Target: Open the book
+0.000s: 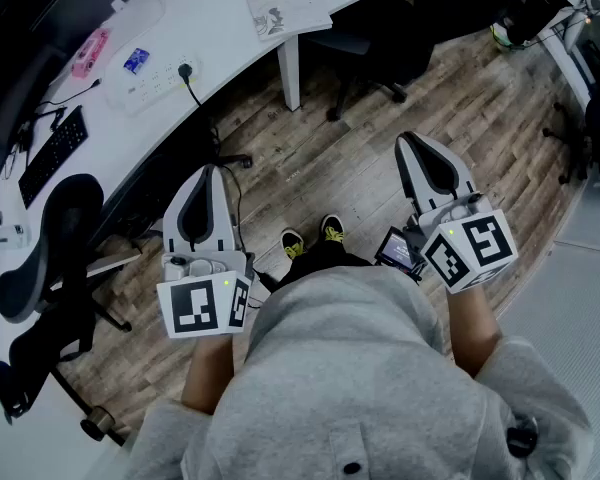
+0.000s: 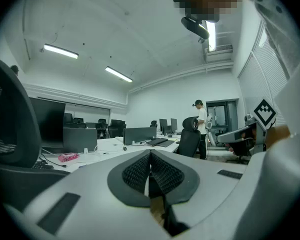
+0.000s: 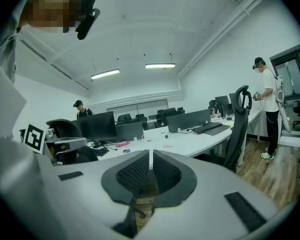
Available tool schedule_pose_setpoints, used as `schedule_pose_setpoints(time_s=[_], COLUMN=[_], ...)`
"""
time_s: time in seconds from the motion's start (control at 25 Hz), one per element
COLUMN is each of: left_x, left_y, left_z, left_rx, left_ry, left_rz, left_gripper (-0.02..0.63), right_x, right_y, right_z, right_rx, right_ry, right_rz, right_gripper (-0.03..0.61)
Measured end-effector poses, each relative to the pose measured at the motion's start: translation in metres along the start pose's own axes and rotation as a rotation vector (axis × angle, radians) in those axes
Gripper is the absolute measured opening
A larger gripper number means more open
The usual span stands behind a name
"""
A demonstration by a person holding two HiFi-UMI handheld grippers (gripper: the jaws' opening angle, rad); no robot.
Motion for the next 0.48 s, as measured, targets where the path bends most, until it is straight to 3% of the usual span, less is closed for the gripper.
schedule_pose_setpoints(time_s=[0.16,0.36,0.48], left_x=[-0.004,-0.007,-0.011], left_y=[0.002,0.005,0.006], left_z=[0.001,0.004,-0.001], left_rx=[0.003,-0.048,-0.014], left_ry=[-0.016,-0.080,-0.053], left_rz=[0.008,-0.005,-0.013], left_gripper=[0.011,0.011,0.011], right_x=[-0.005,-0.010,-0.010], right_y=[-0.005,-0.007,-0.008], right_z=[-0.003,-0.007,-0.017], right_rx=[0.008,0.058,0.043], right_ry=[-0.013,-0.020,-0.003], right_rz=[0.004,0.030,0.019], right_gripper=[0.043,0.043,0.041])
Point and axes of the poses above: the fingertips, and each gripper's own axes: x forward along the fingers, z to its right, y out of its top, the point moved 7 cm from there along -x, backward along the fingers, and after that the axes turned 14 degrees about y, right-handed, at the moved point
